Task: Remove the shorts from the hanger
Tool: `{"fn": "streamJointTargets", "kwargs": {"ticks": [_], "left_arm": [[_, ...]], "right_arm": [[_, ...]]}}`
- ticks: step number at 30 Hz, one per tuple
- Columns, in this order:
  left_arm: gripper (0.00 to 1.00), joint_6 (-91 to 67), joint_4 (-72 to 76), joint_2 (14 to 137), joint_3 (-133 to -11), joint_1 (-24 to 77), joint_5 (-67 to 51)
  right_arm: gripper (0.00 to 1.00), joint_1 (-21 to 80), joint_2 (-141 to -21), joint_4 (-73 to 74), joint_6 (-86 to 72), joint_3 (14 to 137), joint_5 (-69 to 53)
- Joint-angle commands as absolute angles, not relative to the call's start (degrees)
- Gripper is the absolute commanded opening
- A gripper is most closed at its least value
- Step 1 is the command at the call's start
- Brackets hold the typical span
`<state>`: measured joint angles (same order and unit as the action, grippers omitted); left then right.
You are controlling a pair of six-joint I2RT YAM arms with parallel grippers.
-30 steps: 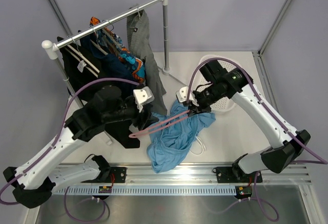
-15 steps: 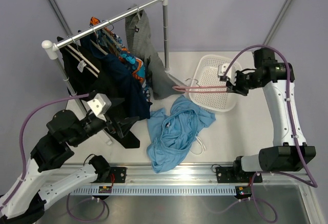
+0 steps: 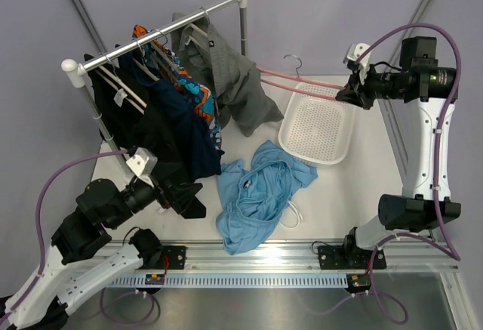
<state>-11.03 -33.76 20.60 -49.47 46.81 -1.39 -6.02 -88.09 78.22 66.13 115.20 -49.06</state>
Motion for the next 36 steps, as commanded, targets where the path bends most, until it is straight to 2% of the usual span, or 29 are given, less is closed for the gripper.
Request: {"fn": "streamJointTargets", "kwargs": {"ticks": [1,7,11,13,21,36], "left_arm": [[0.95,-13.97,-30.94,19.69,-49.13,46.93,-0.18],[0.95,-14.24,-29.8,19.25,-47.91,46.93,-0.26],[0.95,-14.15,-27.16,20.56,-46.85,46.93,-0.26],[0.95,-14.32,-26.28,21.7,-46.58,46.93,-0.61],[0.95,-15.29,-25.23,22.41,-46.49,46.93,-1.41],[0.96,-15.56,-22.24,23.64,-44.74,46.93,-2.11]], "right_arm": [[0.0,-5.8,-90.35,85.54,54.86,121.62,-58.09],[0.0,-3.0,-89.3,70.52,41.85,119.62,-56.69],[0.0,6.57,-91.4,64.8,34.57,119.54,-49.61],[0.0,11.84,-91.84,56.8,23.35,117.44,-45.9],[0.0,14.41,-96.06,44.23,8.99,119.79,-34.29],[0.0,16.61,-98.17,38.94,8.61,122.33,-26.47]]}}
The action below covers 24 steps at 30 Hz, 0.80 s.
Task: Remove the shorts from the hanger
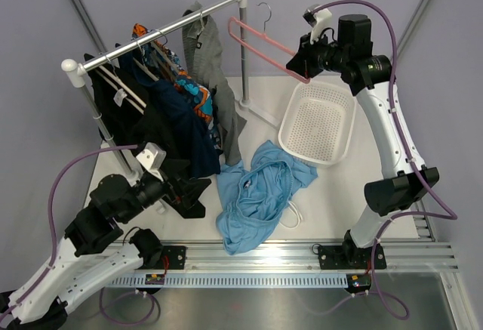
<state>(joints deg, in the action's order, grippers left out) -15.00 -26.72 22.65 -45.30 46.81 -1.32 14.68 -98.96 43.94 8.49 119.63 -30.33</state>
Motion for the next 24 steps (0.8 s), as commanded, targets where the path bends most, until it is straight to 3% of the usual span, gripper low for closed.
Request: {"fn": "streamJointTargets", "kwargs": {"ticks": [1,16,24], "left_arm": [[0.96,-15.56,-22.06,23.82,-44.74,46.93,-2.2],[0.96,-17.84,-20.04,24.7,-43.33,46.93,-2.99],[0.96,-18.81,-20.21,24.35,-42.36,46.93,-3.08]], "right_arm": [[0.0,17.31,-98.61,38.94,9.14,123.13,-25.15],[0.0,27.07,-112.57,40.25,12.92,140.79,-9.85],[0.0,27.6,-115.66,40.08,14.15,139.49,-9.32]]}}
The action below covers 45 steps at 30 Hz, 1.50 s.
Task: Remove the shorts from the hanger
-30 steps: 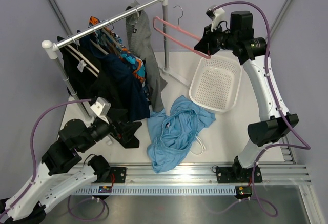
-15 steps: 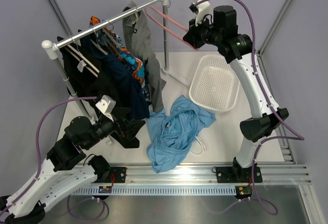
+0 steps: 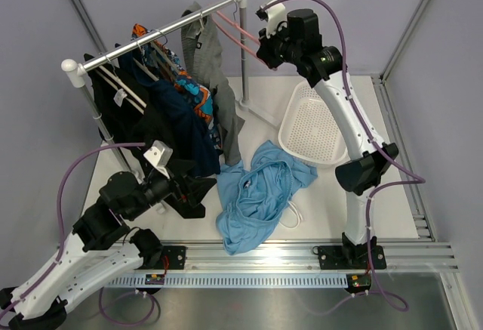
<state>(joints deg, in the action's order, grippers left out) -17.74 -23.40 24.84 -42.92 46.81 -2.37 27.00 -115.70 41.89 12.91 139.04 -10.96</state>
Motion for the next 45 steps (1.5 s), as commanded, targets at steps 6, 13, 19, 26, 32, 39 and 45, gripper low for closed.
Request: {"fn": "streamJointTargets", "kwargs": {"ticks": [6,13,19,26,32,39,45], "left_arm": [[0.96,-18.9,-19.6,23.91,-41.22,47.02,-2.81],[0.96,-18.37,-21.53,23.56,-41.92,46.93,-1.5],[0.97,-17.93,-25.57,20.4,-41.66,46.93,1.48],[0.97,-18.19,-29.0,15.83,-40.17,46.93,3.51],[0.97,-19.51,-29.35,15.38,-39.38,46.93,2.99],[0.99,-21.97,-28.65,16.26,-38.41,46.93,2.11],[0.99,-22.5,-28.74,16.35,-38.06,46.93,1.85]], "right_arm": [[0.38,27.6,-110.14,37.97,15.82,132.81,-11.33],[1.0,25.85,-98.63,39.72,20.02,126.05,-15.99],[1.0,25.14,-85.53,49.2,42.45,110.24,-29.91],[0.99,27.23,-79.19,85.96,96.06,84.25,-53.09],[0.99,39.71,-81.47,57.0,77.99,68.66,-38.35],[0.92,43.95,-94.9,38.24,62.32,67.06,-23.66],[0.87,43.95,-100.8,35.6,61.0,67.06,-19.52]]}}
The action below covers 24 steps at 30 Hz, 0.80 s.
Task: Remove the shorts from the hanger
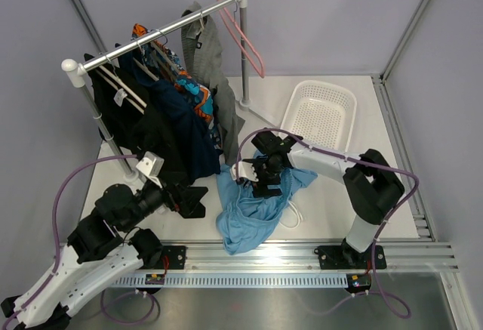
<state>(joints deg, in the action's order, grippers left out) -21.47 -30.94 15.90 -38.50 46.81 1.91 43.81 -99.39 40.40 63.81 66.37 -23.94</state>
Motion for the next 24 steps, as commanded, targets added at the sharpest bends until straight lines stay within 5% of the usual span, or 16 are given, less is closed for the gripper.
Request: {"fn": "streamJointTargets", "kwargs": {"ticks": [1,5,10,16,24], "left_arm": [[0.99,-22.59,-28.57,16.35,-38.06,46.93,1.93],[0.99,-22.59,-28.48,16.09,-37.88,46.93,2.02],[0.99,-23.03,-27.86,15.56,-37.0,46.93,1.93],[0.99,-23.2,-28.47,14.86,-37.35,46.93,2.11],[0.99,-22.33,-28.65,13.62,-37.0,46.93,3.07]], "right_arm": [[0.86,43.95,-101.25,34.99,61.0,66.54,-19.08],[0.78,44.03,-102.74,34.01,60.64,65.39,-17.14],[0.34,44.03,-103.89,35.85,58.02,66.0,-18.19],[0.02,44.12,-100.74,42.25,56.43,68.37,-22.66],[0.0,35.53,-81.33,57.03,54.5,81.02,-46.11]]}}
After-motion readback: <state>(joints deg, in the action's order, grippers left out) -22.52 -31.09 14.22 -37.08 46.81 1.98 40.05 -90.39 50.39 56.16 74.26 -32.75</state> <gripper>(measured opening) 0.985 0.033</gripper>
